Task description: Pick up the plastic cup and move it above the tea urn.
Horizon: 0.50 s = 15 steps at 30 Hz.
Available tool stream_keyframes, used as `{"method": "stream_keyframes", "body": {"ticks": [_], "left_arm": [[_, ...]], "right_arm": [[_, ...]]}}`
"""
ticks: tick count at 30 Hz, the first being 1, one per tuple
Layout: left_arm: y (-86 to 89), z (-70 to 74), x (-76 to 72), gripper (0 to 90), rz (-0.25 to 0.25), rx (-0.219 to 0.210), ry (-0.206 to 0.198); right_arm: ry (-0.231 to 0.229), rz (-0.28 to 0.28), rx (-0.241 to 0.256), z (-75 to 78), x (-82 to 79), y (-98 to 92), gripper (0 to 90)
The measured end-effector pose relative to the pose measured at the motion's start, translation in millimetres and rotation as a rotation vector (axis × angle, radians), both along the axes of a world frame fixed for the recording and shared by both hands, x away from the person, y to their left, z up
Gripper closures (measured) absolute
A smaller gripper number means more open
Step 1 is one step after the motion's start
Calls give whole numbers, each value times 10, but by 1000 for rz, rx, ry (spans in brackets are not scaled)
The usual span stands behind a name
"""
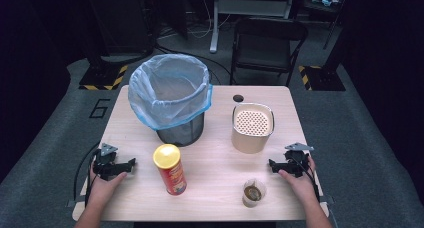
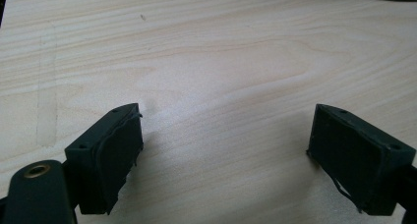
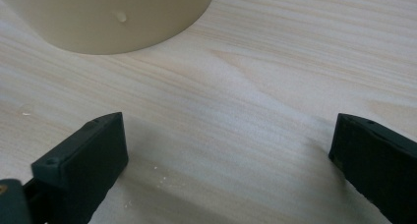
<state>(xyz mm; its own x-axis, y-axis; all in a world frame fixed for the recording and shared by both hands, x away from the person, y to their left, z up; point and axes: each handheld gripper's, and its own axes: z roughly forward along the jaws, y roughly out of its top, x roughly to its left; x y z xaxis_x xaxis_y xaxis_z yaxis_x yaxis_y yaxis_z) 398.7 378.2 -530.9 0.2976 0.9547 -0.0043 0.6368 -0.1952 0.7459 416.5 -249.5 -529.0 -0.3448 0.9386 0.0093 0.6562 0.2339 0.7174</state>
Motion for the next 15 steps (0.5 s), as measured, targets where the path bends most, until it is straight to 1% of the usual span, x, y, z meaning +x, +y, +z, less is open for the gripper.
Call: {"method": "stream_keyframes", "body": {"ticks": [2,3,4,5,6,8,10,11,15], "left_arm": [[0,0,1,128,0,0,0],[-1,-2,2,129,0,-1,-3],[-3,-1,0,129,2,-3,1],[-2,-2,0,129,1,-2,0],[-4,-2,1,129,3,-4,-1],[-4,-2,3,129,3,-3,0],[-3,-2,5,129,2,0,-3],[-3,-2,5,129,2,0,-3],[-3,-2,5,129,2,0,-3]], "right_arm": [[-3,-5,8,0,-13,5,14],[-4,2,3,1,-28,-9,24],[-12,-10,7,0,-38,-6,34],[-10,2,3,4,-53,-22,44],[-13,-2,8,6,-69,-30,63],[-17,0,6,5,-70,-37,73],[-25,1,6,8,-77,-55,103],[-27,-8,16,13,-91,-68,134],[-33,-1,12,12,-97,-85,145]]}}
